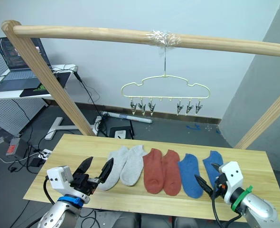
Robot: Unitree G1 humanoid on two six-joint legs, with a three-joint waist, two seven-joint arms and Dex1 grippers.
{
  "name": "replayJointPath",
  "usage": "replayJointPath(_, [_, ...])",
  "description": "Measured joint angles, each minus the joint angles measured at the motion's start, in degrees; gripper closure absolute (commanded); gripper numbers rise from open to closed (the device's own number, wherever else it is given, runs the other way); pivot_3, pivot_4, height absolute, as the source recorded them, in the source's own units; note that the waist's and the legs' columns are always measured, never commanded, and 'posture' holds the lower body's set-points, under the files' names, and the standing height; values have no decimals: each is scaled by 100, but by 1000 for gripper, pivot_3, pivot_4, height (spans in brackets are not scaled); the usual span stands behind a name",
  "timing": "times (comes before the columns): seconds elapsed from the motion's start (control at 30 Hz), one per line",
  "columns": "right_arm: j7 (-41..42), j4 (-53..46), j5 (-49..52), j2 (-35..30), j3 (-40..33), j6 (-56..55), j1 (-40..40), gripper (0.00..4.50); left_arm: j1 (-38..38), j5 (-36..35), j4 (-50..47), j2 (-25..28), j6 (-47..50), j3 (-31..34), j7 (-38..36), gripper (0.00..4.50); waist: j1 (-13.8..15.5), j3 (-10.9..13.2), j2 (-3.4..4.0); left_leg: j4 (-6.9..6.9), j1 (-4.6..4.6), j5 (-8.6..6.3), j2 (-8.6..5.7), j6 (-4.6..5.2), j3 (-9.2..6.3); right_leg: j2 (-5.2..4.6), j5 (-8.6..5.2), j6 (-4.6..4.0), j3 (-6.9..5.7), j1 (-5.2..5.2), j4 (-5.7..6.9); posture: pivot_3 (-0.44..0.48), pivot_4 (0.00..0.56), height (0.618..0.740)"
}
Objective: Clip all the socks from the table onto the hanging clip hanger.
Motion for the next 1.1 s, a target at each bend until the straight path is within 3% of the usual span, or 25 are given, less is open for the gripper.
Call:
replayJointPath(0.77, [124, 59, -16, -6, 29, -37, -126, 0, 92, -60, 0, -23, -78, 5, -44, 33, 0, -8, -3, 0, 0, 0, 0, 0, 0, 0, 1, 0, 0, 0, 0, 75, 116, 740])
replayJointPath(0.93, [270, 6, 3, -270, 92, 144, -347, 0, -233, -197, -13, 59, 541, 155, 333, 33, -1, -8, -2, 4, 3, 1, 0, 1, -1, 2, 5, 4, -1, 1, 4, 74, 116, 740])
replayJointPath(1.1, [516, -175, 299, -613, 231, 647, -1249, 0, -934, -462, -52, 464, 1310, 366, 464, 33, -2, -9, -2, 5, 7, 4, 0, 5, -1, 5, 14, 8, 0, 6, 4, 77, 115, 740])
